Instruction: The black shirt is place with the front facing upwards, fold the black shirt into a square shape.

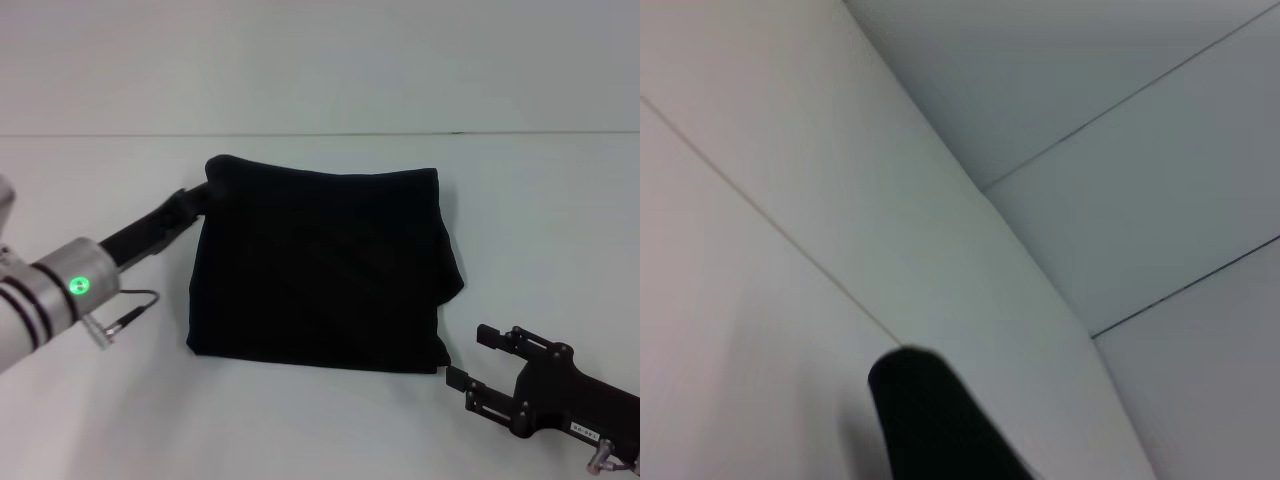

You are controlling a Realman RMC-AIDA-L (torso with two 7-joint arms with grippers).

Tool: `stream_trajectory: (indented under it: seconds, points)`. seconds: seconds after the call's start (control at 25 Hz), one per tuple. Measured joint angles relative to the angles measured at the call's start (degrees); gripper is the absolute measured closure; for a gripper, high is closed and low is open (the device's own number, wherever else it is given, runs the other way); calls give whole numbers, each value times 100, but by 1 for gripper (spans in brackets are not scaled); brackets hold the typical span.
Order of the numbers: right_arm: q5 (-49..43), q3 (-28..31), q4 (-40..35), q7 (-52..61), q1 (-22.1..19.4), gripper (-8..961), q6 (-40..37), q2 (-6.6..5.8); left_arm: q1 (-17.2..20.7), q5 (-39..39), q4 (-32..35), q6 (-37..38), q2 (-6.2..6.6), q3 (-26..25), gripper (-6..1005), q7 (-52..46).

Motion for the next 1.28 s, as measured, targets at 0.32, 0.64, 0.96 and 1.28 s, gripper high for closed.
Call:
stream_trajectory:
  seconds: [0.32,0.64,0.96,1.28]
  points:
    - [7,100,-26,-10,30,224,-27,2,619,53,678,629,379,426,488,392]
    - [-25,44,-168,-37,152,224,-130,8,967,1185,1653,2871,592,702,315,2096]
    - [-47,-231,-194,-41,248,224,30,8,1402,2173,1935,3175,231,707,88,3352]
    - [-47,-249,-194,-49,200,224,96,8,1568,2226,1917,3102,158,638,80,3436]
